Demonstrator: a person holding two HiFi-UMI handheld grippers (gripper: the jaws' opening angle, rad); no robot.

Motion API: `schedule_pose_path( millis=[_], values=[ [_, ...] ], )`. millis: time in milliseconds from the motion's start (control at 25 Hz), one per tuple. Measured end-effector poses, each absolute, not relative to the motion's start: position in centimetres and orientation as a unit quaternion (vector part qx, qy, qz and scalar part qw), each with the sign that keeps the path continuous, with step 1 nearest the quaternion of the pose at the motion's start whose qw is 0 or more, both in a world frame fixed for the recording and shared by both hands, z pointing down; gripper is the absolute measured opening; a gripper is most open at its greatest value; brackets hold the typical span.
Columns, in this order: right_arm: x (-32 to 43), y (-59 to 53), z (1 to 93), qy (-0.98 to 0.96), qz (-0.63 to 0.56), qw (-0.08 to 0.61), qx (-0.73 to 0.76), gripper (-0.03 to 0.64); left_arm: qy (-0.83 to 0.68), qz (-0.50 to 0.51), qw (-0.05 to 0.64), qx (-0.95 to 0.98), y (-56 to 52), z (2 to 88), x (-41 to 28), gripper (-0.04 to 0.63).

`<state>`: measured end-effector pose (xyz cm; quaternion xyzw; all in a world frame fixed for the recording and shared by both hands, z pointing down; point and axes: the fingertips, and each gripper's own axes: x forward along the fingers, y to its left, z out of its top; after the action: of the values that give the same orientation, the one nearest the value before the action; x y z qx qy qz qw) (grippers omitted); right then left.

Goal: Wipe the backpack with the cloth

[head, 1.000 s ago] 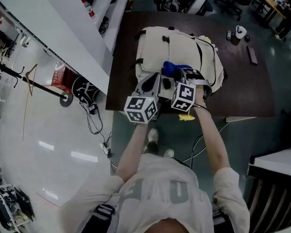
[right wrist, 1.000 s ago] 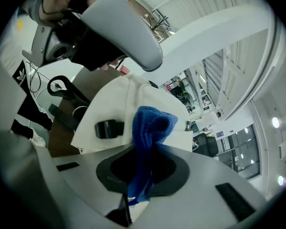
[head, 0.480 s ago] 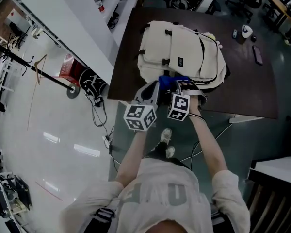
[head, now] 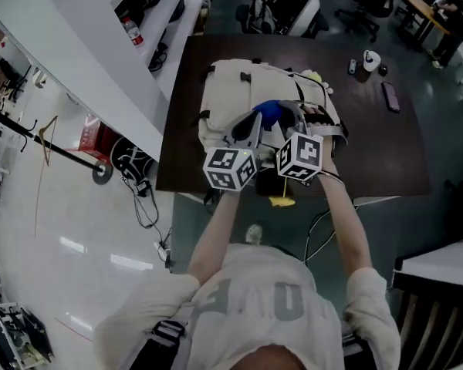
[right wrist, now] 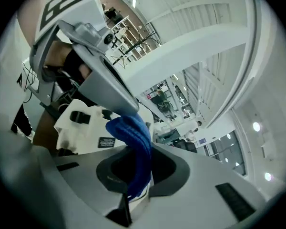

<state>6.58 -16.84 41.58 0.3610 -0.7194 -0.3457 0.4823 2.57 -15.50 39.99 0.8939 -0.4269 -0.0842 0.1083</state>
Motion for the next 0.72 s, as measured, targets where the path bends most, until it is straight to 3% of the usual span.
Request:
schedule_pose_path(
  millis=[440, 720],
  values=[
    [12.3, -27.9, 41.9, -0.721, -0.292, 0.489, 0.395, 0.048, -0.44, -0.066, 0.123, 0.887, -21.9, 41.1, 4.2, 0.005],
    [13.4, -35.6, 45.4, -0.735, -0.271, 0.502, 0.368, 0.048, -0.47, -0.026, 0.088, 0.878, -25.0, 41.6, 4.8, 0.005]
  ],
)
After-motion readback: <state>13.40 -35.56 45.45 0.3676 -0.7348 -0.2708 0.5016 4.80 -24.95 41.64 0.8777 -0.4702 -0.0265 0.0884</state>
